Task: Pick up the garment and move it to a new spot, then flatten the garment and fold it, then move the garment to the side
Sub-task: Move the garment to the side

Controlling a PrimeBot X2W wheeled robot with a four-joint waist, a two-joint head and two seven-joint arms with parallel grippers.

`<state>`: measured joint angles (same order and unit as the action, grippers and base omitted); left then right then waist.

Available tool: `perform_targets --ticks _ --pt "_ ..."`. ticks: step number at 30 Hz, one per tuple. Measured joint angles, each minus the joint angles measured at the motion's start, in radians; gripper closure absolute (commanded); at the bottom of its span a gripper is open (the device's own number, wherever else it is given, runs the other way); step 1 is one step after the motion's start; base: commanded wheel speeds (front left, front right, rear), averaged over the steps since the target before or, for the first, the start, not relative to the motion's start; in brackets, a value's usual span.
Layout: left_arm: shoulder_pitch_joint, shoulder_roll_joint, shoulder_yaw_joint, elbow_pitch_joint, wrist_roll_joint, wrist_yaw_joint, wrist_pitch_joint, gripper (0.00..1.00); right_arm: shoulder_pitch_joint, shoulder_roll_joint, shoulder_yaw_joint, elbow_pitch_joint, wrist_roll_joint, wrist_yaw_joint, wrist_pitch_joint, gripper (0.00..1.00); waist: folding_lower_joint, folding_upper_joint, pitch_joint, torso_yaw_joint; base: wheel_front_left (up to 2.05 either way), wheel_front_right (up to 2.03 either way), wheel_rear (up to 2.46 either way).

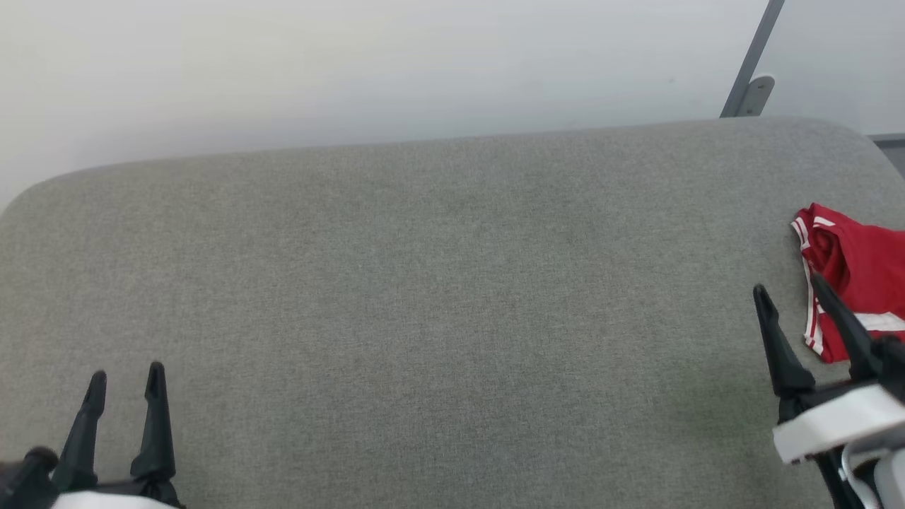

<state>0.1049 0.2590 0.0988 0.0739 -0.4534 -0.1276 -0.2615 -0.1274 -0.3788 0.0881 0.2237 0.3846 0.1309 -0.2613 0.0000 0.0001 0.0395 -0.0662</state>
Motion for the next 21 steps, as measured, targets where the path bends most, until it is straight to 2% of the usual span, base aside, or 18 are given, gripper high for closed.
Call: perform_targets --ticks 11,21 --pt "0.058 -0.029 0.023 -0.028 0.015 0.0 0.0 0.0 0.123 0.09 -0.073 -0.086 -0.036 0.0 0.0 0.0 0.0 0.0 -0.021 -0.002 0.0 0.0 0.0" --pt "0.065 -0.043 0.034 -0.028 0.017 0.0 0.0 0.0 0.163 0.123 -0.111 -0.127 -0.049 0.0 0.0 0.0 0.0 0.0 -0.023 -0.007 0.0 0.0 0.0"
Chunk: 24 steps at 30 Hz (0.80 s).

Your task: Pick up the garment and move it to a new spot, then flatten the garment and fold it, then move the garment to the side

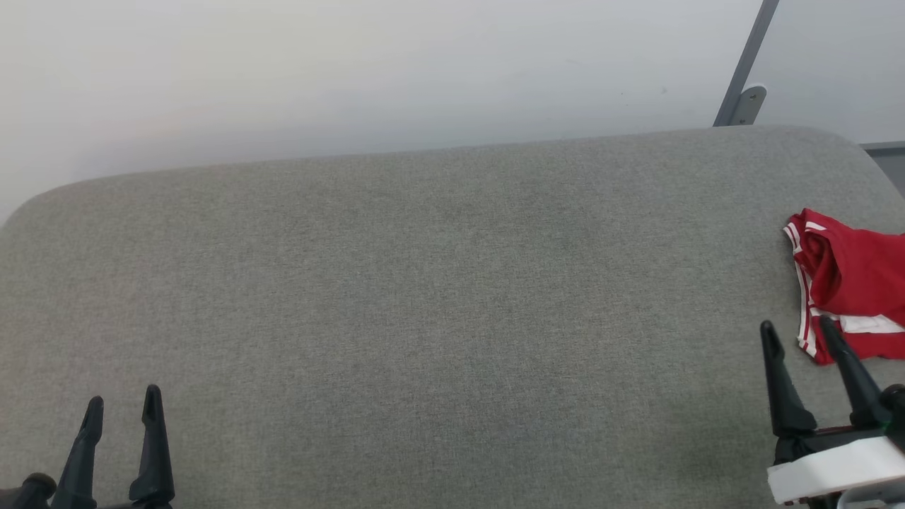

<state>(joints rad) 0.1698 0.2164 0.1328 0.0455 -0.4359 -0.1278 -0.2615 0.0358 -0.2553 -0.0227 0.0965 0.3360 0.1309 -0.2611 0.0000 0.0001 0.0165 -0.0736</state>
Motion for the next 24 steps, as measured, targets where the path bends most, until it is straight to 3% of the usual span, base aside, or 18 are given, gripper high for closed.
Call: perform_targets --ticks 24 --pt "0.002 -0.024 0.008 0.009 0.008 0.0 0.0 0.0 0.016 0.005 0.01 -0.009 0.001 0.0 0.0 0.0 0.0 0.0 -0.002 0.034 0.0 0.0 0.0"
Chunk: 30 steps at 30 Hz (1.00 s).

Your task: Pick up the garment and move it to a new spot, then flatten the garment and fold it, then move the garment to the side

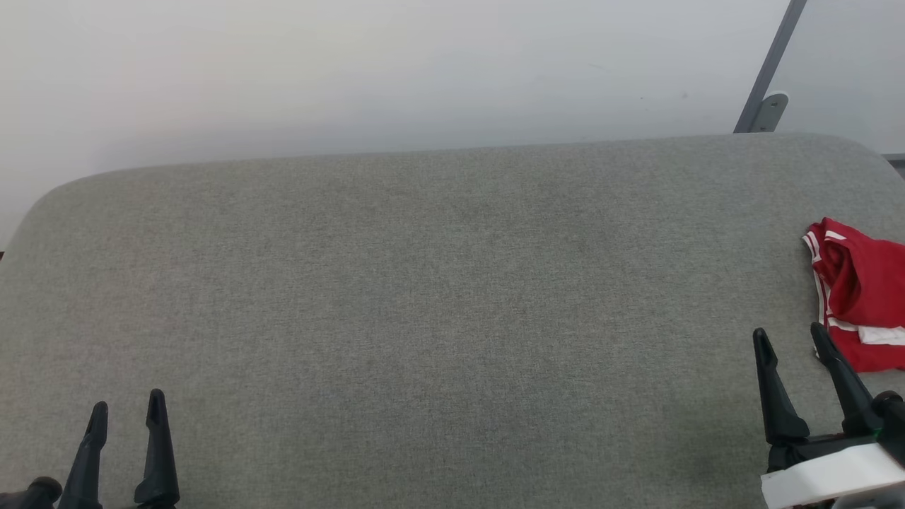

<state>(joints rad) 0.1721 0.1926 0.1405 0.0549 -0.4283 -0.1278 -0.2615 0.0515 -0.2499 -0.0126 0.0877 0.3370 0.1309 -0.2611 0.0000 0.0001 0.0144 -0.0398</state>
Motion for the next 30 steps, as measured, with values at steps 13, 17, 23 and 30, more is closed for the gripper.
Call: perform_targets --ticks 13,17,23,30 --pt "0.0 -0.042 -0.003 0.045 -0.009 0.0 0.01 1.0 0.021 0.027 0.015 0.054 0.017 0.0 0.009 1.0 0.0 0.0 0.003 0.009 0.0 0.0 0.0" --pt "-0.002 -0.045 -0.005 0.055 -0.073 0.0 0.03 1.0 0.02 0.033 0.011 0.058 0.088 0.0 0.025 1.0 0.0 0.0 0.003 0.01 0.0 0.0 0.0" --pt "-0.021 -0.058 -0.007 0.066 -0.163 0.0 0.059 1.0 0.01 0.047 0.006 0.071 0.19 0.0 0.053 1.0 0.0 0.0 0.002 0.011 0.0 0.0 0.0" --pt "-0.047 -0.063 -0.008 0.078 -0.266 0.0 0.088 1.0 -0.004 0.06 -0.001 0.079 0.299 0.0 0.084 1.0 0.0 0.0 0.001 0.013 0.0 0.0 0.0"
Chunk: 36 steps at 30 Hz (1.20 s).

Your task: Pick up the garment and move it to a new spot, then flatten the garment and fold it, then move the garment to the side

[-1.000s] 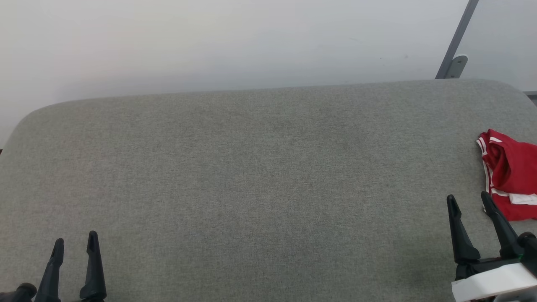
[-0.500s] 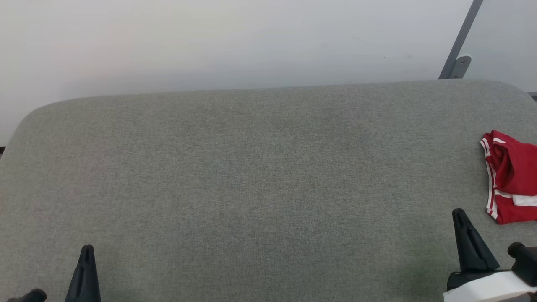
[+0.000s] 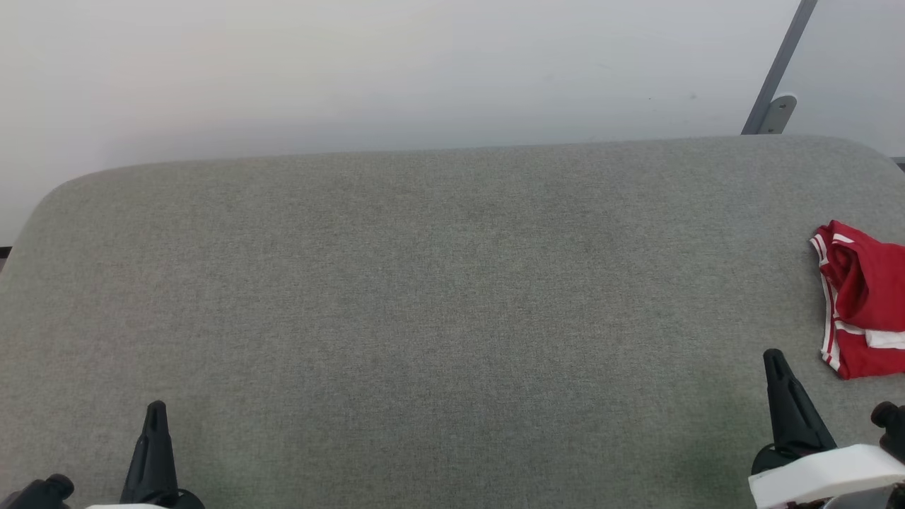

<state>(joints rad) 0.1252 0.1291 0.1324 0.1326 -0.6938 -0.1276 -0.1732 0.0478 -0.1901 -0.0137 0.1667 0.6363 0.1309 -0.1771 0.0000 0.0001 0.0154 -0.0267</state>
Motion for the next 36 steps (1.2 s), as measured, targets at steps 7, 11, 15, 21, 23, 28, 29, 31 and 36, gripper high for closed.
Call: perform_targets --ticks 7,11,15,21,23,28,29,31,36 --pt "-0.023 -0.007 -0.002 0.012 -0.092 0.0 0.03 1.0 -0.019 0.011 -0.011 0.005 0.098 0.0 0.027 1.0 0.0 0.0 -0.001 0.002 0.0 0.0 0.0" --pt "-0.032 -0.011 -0.002 0.019 -0.138 0.0 0.045 1.0 -0.022 0.021 -0.016 0.009 0.153 0.0 0.043 1.0 0.0 0.0 -0.001 0.003 0.0 0.0 0.0" --pt "-0.045 -0.015 -0.003 0.023 -0.189 0.0 0.061 1.0 -0.036 0.026 -0.02 0.013 0.204 0.0 0.056 1.0 0.0 0.0 -0.002 0.004 0.0 0.0 0.0" --pt "-0.063 -0.024 -0.004 0.03 -0.255 0.0 0.08 1.0 -0.04 0.035 -0.025 0.023 0.277 0.0 0.078 1.0 0.0 0.0 -0.002 0.005 0.0 0.0 0.0" --pt "-0.065 -0.026 -0.004 0.035 -0.279 0.0 0.088 1.0 -0.045 0.038 -0.026 0.025 0.3 0.0 0.082 1.0 0.0 0.0 -0.003 0.006 0.0 0.0 0.0" --pt "-0.083 -0.029 -0.005 0.041 -0.327 0.0 0.105 1.0 -0.059 0.046 -0.03 0.028 0.356 0.0 0.099 1.0 0.0 -0.0001 -0.003 0.007 0.0 0.0 0.0" --pt "-0.084 -0.03 -0.005 0.043 -0.342 0.0 0.109 1.0 -0.059 0.048 -0.032 0.029 0.368 0.0 0.102 1.0 0.0 0.0 -0.003 0.007 0.0 0.0 0.0" --pt "-0.086 -0.031 -0.006 0.045 -0.363 0.0 0.113 1.0 -0.059 0.052 -0.034 0.031 0.389 0.0 0.109 1.0 0.0 0.0 -0.004 0.008 0.0 0.0 0.0" --pt "-0.1 -0.034 -0.007 0.05 -0.399 0.0 0.127 1.0 -0.065 0.057 -0.04 0.033 0.43 0.0 0.122 1.0 0.0 0.0 -0.004 0.009 0.0 0.0 0.0"
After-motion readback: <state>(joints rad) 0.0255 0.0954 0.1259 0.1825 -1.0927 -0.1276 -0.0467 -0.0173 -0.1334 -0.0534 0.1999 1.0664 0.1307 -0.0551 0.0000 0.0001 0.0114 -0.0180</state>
